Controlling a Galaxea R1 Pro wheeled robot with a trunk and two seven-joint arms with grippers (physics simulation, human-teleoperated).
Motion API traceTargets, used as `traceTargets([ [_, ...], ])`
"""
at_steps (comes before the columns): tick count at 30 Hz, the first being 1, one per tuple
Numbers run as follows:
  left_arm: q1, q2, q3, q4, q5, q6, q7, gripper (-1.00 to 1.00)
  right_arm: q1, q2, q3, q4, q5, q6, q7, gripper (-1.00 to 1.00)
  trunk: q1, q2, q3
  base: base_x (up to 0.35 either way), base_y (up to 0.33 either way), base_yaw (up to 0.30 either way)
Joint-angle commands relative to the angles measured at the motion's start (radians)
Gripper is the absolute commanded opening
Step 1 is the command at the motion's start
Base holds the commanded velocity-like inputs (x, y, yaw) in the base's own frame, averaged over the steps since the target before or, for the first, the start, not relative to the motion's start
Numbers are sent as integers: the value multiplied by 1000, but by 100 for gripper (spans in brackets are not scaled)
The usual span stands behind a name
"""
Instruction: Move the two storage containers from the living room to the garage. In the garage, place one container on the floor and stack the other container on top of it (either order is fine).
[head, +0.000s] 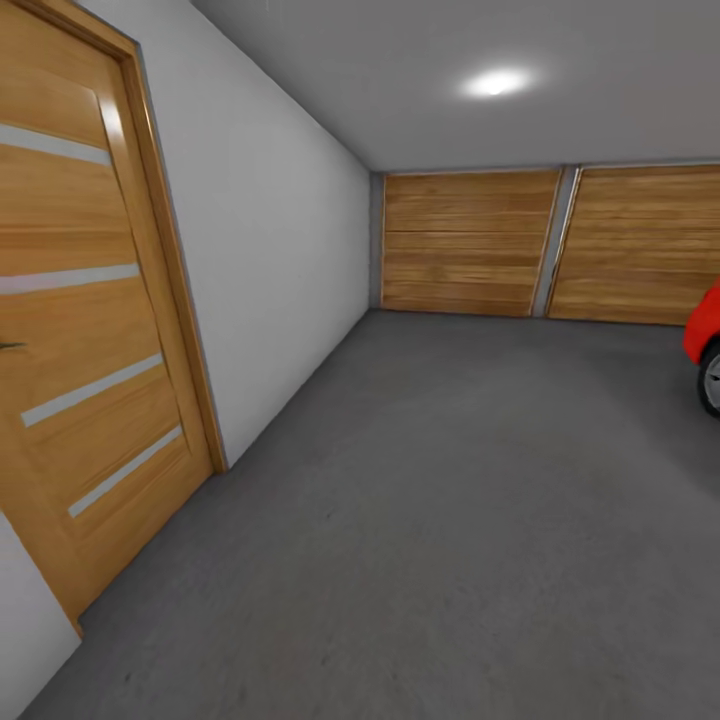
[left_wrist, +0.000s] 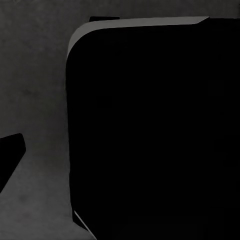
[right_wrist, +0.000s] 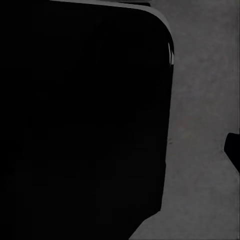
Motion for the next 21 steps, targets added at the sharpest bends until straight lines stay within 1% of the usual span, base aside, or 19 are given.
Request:
traceTargets([
  [1, 0, 0, 1, 0, 1, -2, 1, 100, 0, 0, 0, 0, 1, -3, 0, 100, 1, 0, -1, 298, -148, 268],
  [18, 0, 1, 2, 0, 1, -4, 4, 100, 0, 0, -1, 0, 0, -3, 0, 100, 1, 0, -1, 298, -148, 268],
  [21, 0, 1, 2, 0, 1, -4, 4, 100, 0, 0, -4, 0, -3, -13, 0, 100, 1, 0, -1, 298, -148, 268],
])
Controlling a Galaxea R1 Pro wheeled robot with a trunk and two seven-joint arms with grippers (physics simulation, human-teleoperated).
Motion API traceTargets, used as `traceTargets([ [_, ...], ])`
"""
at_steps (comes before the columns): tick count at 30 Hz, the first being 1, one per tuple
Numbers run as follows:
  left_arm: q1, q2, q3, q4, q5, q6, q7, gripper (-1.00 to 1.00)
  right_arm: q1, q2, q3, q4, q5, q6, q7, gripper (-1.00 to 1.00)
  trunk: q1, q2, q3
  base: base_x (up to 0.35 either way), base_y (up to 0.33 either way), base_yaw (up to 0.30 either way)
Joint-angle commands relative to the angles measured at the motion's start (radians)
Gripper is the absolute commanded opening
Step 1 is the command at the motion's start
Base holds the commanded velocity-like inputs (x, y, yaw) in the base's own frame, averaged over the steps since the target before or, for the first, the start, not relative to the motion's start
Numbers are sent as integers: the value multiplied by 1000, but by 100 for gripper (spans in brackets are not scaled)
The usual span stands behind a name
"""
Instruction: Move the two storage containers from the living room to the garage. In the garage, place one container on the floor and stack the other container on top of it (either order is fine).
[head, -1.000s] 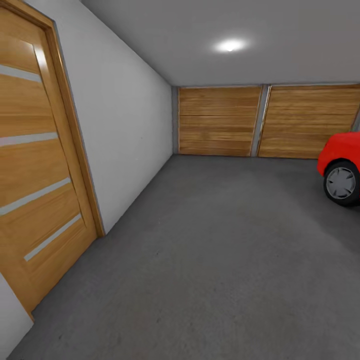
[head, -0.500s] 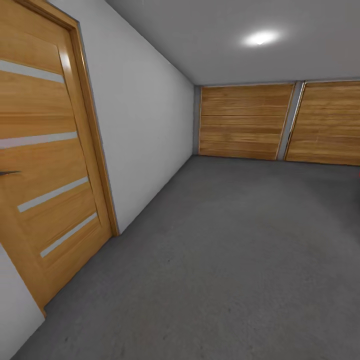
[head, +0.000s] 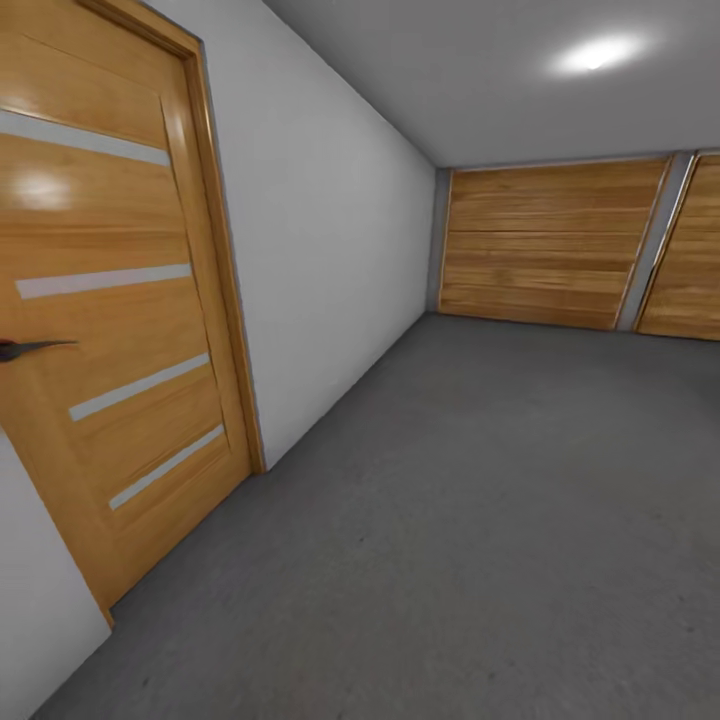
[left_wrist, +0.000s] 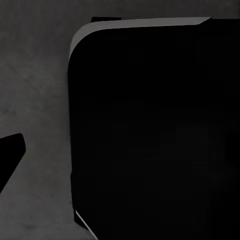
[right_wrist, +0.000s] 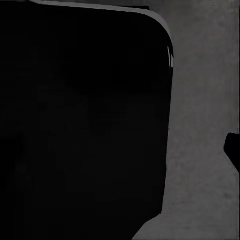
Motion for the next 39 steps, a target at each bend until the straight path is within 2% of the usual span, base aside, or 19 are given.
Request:
traceTargets([
  [1, 0, 0, 1, 0, 1, -2, 1, 100, 0, 0, -1, 0, -2, -11, 0, 100, 1, 0, -1, 298, -148, 268],
  [8, 0, 0, 1, 0, 1, -2, 1, 100, 0, 0, -4, 4, -10, -55, -2, 100, 1, 0, -1, 298, -148, 268],
  [39, 0, 0, 0, 0, 1, -1, 1, 100, 0, -2, -5, 9, -10, -60, -2, 100, 1, 0, -1, 295, -186, 268],
])
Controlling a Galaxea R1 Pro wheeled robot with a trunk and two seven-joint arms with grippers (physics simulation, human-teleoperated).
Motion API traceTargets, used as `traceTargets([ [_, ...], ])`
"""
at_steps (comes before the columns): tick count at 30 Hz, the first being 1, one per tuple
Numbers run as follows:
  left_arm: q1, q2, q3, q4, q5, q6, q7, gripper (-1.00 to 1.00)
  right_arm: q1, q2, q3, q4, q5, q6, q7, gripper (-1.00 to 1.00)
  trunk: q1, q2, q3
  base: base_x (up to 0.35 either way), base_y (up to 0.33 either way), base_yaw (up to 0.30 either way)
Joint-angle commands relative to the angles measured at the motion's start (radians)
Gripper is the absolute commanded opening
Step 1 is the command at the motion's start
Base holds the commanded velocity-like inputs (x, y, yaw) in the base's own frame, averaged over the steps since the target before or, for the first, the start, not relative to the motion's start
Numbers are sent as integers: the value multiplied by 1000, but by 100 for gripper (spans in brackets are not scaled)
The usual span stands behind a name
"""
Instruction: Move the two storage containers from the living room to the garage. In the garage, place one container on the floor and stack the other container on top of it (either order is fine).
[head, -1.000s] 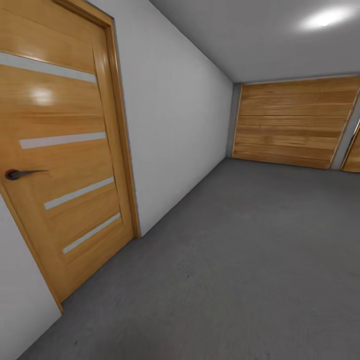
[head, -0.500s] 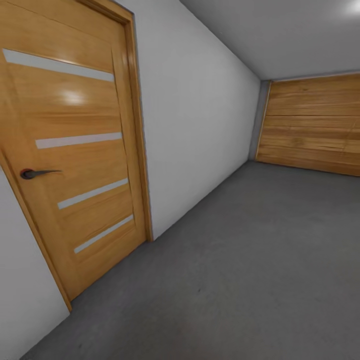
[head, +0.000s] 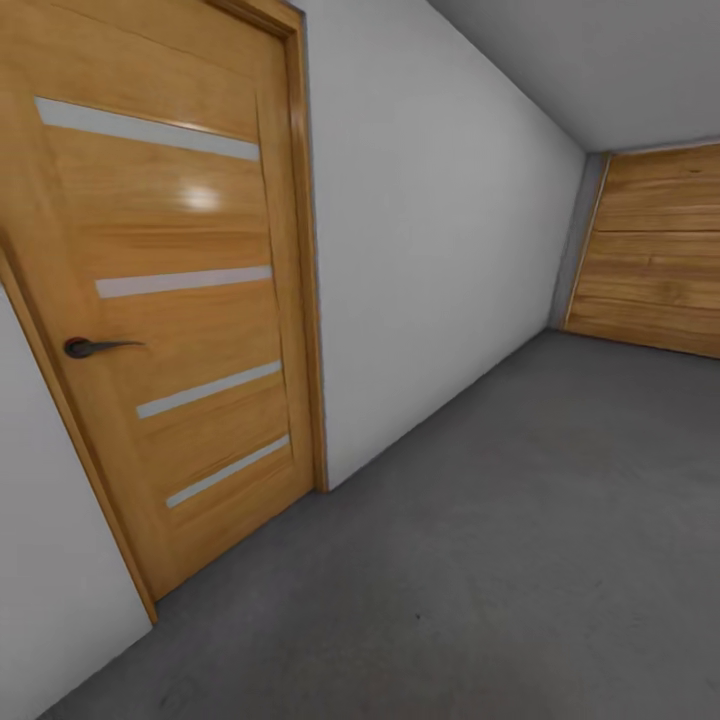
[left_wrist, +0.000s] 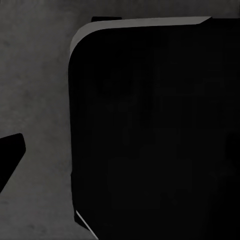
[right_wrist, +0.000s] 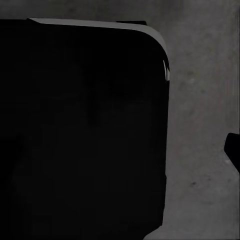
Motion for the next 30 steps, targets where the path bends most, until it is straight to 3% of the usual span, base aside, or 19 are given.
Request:
traceTargets([
  [1, 0, 0, 1, 0, 1, -2, 1, 100, 0, 0, 0, 1, 0, -4, 0, 100, 1, 0, -1, 293, -205, 268],
  [30, 0, 0, 1, 0, 3, -3, 2, 100, 0, 0, 0, 1, 1, -4, 0, 100, 1, 0, -1, 293, -205, 268],
])
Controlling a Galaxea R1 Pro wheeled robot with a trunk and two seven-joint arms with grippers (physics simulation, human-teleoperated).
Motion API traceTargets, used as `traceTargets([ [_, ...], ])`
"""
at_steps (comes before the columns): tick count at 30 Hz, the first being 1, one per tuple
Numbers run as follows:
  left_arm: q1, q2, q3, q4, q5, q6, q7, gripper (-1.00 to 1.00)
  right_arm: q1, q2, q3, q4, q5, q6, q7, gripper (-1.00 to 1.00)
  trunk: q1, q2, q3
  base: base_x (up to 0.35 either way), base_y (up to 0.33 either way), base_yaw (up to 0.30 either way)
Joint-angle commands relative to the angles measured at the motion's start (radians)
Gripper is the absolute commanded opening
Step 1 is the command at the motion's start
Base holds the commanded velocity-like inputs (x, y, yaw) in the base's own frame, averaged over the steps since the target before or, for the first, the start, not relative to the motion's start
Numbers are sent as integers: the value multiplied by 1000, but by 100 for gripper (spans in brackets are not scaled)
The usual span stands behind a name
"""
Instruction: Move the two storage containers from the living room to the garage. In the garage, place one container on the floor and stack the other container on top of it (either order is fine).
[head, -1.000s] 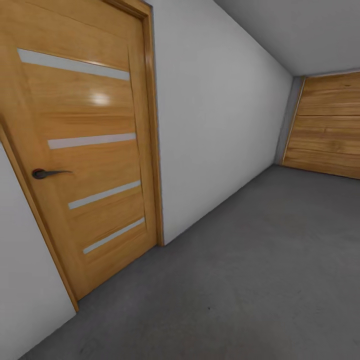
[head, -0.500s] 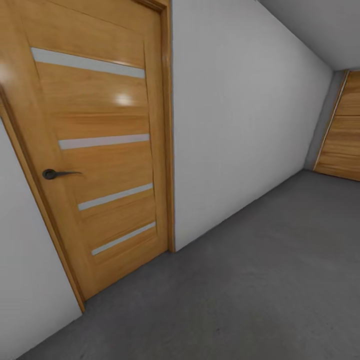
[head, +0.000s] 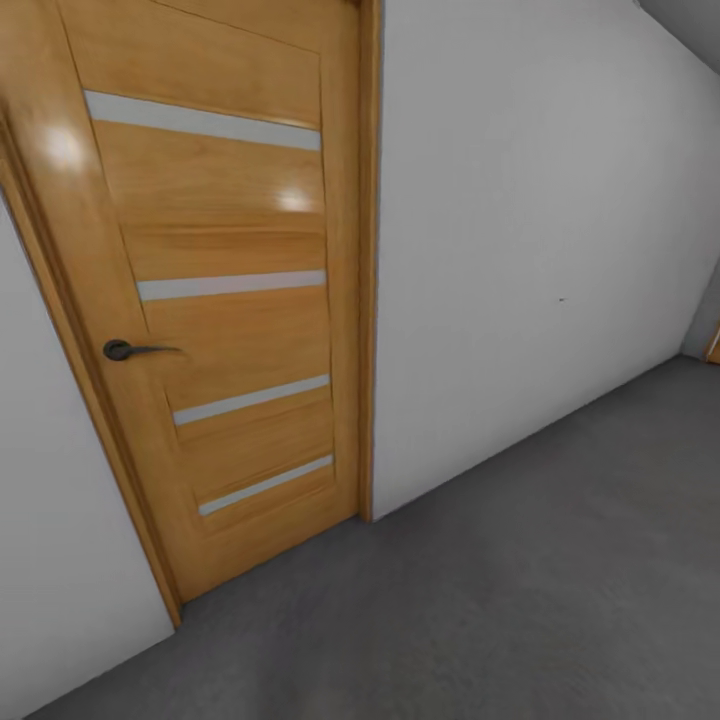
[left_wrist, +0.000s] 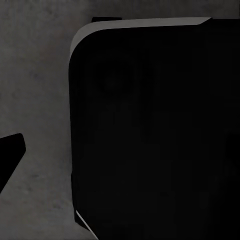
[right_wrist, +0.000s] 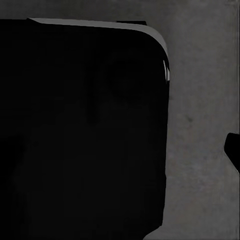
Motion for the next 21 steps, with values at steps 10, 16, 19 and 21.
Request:
traceTargets([
  [10, 0, 0, 1, 0, 1, -2, 0, 100, 0, 0, 1, 1, 1, -4, 0, 100, 1, 0, -1, 293, -205, 268],
  [16, 0, 0, 1, 0, 1, -2, 1, 100, 0, 0, 1, 1, 1, -4, 0, 100, 1, 0, -1, 293, -205, 268],
  [19, 0, 0, 1, 0, 1, -2, 1, 100, 0, 0, 1, 1, 2, -4, 0, 100, 1, 0, -1, 293, -205, 268],
  [21, 0, 0, 1, 0, 1, -2, 1, 100, 0, 0, 1, 1, 2, -4, 0, 100, 1, 0, -1, 293, -205, 268],
])
